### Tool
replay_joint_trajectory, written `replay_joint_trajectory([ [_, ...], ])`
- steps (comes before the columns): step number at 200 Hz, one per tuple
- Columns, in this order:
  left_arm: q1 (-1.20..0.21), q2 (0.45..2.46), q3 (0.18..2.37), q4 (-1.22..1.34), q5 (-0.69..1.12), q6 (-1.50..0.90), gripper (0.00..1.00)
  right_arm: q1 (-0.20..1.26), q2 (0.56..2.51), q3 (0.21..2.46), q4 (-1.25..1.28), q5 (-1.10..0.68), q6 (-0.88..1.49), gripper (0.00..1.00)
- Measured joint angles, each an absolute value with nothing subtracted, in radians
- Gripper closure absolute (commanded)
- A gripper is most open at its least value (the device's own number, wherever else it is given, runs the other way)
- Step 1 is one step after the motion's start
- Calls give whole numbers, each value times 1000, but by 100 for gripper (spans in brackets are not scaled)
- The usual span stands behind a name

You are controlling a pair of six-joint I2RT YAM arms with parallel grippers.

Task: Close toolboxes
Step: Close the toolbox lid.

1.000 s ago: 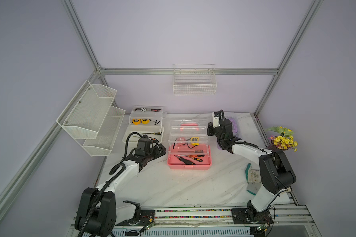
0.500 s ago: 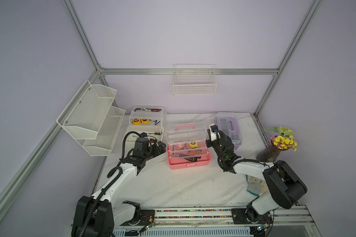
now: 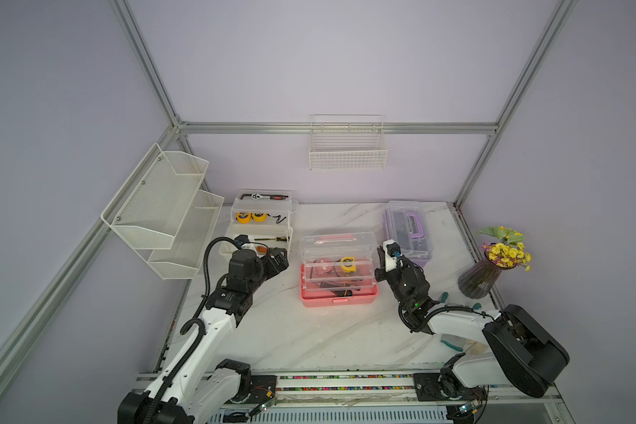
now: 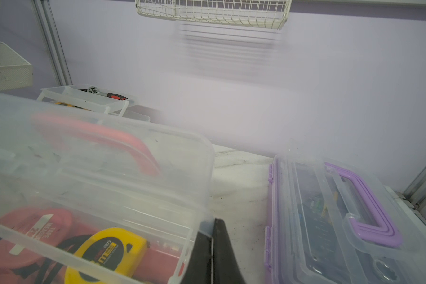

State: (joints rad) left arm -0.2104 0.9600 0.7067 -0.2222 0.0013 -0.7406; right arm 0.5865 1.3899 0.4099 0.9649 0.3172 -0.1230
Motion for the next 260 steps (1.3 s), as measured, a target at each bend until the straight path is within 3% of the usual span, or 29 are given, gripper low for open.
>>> replay_joint_trajectory([
  [83,-210,1112,752,-213,30,-741,0,640,1223,320,872,363,-15,62],
  [260,-233,1261,839,-64,196,-741,0,642,1100,230,509,292,440,59],
])
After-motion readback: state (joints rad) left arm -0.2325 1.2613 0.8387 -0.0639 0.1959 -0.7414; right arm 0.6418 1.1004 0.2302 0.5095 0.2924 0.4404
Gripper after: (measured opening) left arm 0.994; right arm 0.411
